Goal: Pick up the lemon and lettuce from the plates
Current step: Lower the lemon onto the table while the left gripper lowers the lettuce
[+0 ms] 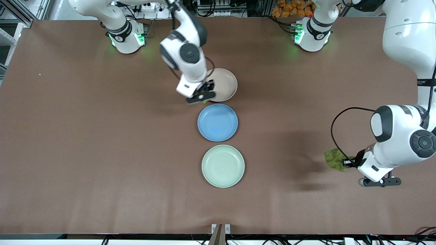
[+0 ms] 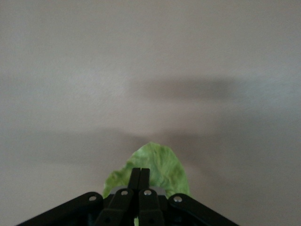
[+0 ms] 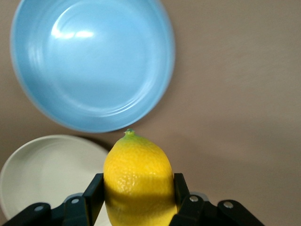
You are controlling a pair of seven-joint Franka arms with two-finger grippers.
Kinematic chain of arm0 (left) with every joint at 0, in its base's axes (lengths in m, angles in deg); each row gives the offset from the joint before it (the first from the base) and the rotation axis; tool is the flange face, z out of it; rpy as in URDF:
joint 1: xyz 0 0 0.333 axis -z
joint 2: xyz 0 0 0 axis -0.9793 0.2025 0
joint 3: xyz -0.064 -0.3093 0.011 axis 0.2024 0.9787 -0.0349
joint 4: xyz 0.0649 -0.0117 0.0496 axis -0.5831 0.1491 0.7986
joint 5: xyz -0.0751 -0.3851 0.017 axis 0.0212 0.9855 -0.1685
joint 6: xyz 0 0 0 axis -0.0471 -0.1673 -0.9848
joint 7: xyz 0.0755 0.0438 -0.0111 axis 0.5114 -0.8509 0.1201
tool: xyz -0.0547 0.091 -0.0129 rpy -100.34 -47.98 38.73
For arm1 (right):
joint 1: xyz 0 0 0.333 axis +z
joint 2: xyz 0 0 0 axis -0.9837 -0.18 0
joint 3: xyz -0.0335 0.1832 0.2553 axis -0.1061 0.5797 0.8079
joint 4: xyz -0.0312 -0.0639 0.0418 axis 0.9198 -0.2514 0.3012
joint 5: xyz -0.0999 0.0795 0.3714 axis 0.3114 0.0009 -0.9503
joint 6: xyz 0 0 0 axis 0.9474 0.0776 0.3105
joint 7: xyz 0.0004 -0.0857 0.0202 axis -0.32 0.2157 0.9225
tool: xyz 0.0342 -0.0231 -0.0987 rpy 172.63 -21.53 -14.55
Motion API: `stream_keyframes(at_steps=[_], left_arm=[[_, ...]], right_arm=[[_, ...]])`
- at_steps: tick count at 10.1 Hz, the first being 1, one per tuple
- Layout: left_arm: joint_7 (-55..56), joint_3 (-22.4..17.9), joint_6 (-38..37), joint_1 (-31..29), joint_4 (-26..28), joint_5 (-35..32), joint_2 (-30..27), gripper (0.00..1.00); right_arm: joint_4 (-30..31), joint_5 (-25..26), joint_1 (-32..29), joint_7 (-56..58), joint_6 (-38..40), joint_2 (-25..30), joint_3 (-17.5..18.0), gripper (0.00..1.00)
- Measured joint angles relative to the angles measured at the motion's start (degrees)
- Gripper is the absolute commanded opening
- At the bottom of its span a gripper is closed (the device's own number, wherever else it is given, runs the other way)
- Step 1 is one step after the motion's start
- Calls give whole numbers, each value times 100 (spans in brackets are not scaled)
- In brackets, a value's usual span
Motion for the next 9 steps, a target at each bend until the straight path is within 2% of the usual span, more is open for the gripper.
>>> stream_keyframes(at_steps=[3,5,6,7,8,9], left_arm=[[360,103,11,45,333,6,108,0],[941,140,27,409,348,6,159,0],[1092,138,39,548,350,6,186,38],[1127,136,70,584,352,6,229,94],[1127,125,93,572,353,6,267,100],[1125,122,115,551,346,6,271,100]], right_arm=[[61,-10,-1124,1373,169,-14,-50,0],[75,-13,-1696,1805,335,-39,-62,0],[78,-14,-1855,1841,335,-53,-61,0],[79,-13,-1980,1841,336,-73,-61,0],[78,-10,-2094,1844,337,-106,-62,0],[72,-10,-2245,1907,325,-180,-63,0]])
